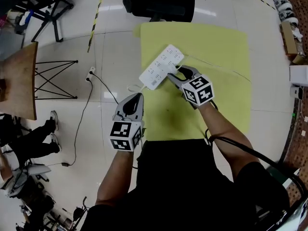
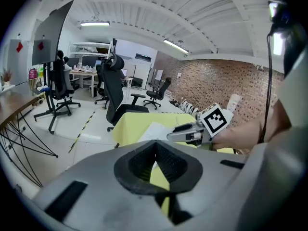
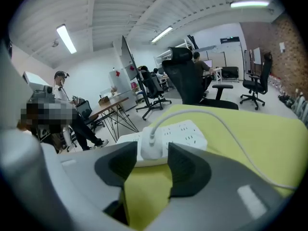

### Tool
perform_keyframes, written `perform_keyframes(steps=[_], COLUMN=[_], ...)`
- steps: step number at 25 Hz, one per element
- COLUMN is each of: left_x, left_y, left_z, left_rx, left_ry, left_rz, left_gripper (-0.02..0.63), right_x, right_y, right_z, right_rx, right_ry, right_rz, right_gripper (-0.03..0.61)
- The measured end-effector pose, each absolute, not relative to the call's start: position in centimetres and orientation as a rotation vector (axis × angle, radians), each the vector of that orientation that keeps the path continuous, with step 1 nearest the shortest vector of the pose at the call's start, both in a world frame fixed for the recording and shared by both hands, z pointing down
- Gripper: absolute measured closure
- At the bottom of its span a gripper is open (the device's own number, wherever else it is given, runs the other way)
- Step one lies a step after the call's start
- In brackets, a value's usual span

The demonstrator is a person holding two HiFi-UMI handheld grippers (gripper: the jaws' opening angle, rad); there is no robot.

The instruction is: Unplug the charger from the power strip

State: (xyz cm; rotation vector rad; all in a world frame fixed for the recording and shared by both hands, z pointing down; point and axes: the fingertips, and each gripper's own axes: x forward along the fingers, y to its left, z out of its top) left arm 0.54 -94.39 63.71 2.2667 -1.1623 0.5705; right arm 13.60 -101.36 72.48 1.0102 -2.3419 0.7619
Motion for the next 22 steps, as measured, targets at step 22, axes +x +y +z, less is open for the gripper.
perform_keyframes(steps=[22], left_x=[4.9], left_y=[-93.1], left_z=[63.8], left_rx=[2.323], left_ry=[-1.04], left_rz=[0.646], left_gripper=[0.607], right_x=[21.9], right_y=[-97.0], right_z=[71.0], right_rx=[1.178], right_ry=[-2.282], right_rz=[0.999], right_gripper=[0.443])
